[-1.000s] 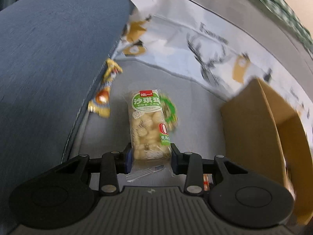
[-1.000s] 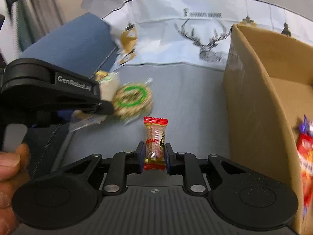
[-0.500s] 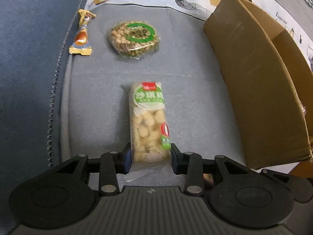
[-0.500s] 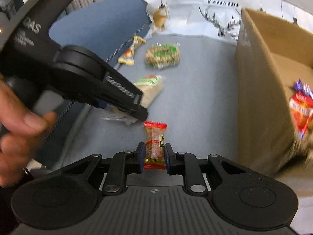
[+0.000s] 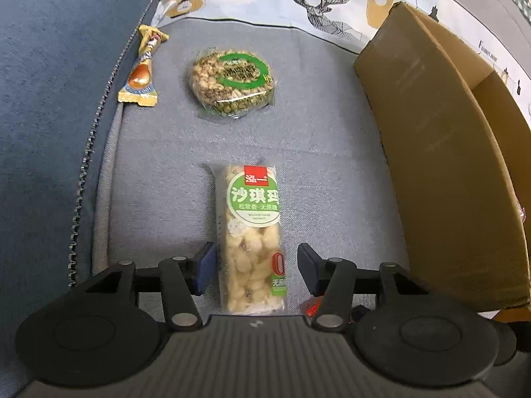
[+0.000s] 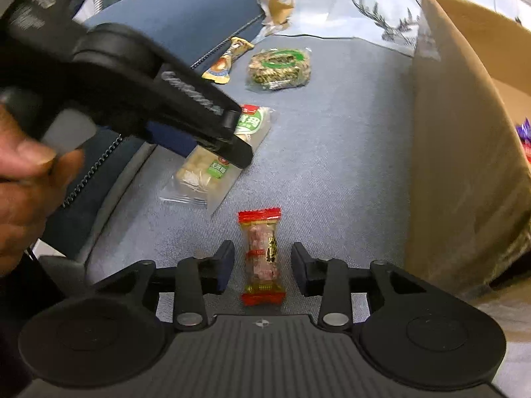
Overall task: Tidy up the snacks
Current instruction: 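Grasp the small red-wrapped candy with the right tool while the left tool grasps the sachima bag, then hold the red candy in the right tool while the left tool holds the sachima bag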
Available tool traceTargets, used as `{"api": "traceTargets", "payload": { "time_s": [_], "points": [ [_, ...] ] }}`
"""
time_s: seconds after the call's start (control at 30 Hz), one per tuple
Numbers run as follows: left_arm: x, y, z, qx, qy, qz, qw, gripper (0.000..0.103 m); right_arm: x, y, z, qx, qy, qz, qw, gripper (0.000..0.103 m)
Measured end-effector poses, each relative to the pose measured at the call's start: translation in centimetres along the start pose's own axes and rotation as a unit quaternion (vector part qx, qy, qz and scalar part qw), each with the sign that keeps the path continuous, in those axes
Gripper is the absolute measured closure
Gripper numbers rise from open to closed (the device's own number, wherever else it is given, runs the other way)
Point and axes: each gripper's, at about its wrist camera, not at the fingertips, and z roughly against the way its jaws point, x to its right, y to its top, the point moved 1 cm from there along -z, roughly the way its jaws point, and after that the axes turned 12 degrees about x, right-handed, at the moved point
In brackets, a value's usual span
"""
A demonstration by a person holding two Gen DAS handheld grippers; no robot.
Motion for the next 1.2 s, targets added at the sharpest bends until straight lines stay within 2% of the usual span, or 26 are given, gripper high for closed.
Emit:
{"api": "traceTargets", "payload": {
  "time_s": [0.07,0.1,0.13,0.17,0.37,0.43,0.5,1.2],
  "points": [
    [0.4,-0.1,-0.3,-0.001,0.003,-0.004,1.0000,0.044,-0.4,0.0,-0.2,0.001,0.000,0.013,1.000,0.063],
    [0.6,-0.1,-0.4,-0.002,0.004,-0.007,1.0000,0.044,-0.7,0.0,-0.1,0.002,0.000,0.022,1.000,0.068],
    [0.8,-0.1,-0.5,-0.003,0.004,-0.010,0.9999,0.044,-1.0,0.0,-0.2,0.003,-0.003,0.036,0.999,0.081],
    [1.0,-0.2,-0.6,-0.005,0.004,-0.014,0.9999,0.044,-1.2,-0.1,-0.2,0.005,-0.006,0.048,0.999,0.084],
    [1.8,-0.6,-0.8,-0.006,0.014,-0.043,0.9990,0.047,-0.9,0.5,1.1,0.041,-0.024,0.054,0.997,0.085],
    [1.6,-0.6,-0.7,-0.004,0.020,-0.041,0.9990,0.060,-0.6,0.4,1.0,0.032,-0.023,0.047,0.998,0.085],
    [1.3,-0.4,-0.5,0.000,0.020,-0.035,0.9992,0.063,-0.7,0.1,0.6,0.020,-0.026,0.049,0.998,0.085],
    [1.9,-0.6,-0.8,-0.004,0.029,-0.060,0.9978,0.062,-0.6,0.1,-0.5,0.007,-0.035,0.042,0.998,0.083]
  ]
}}
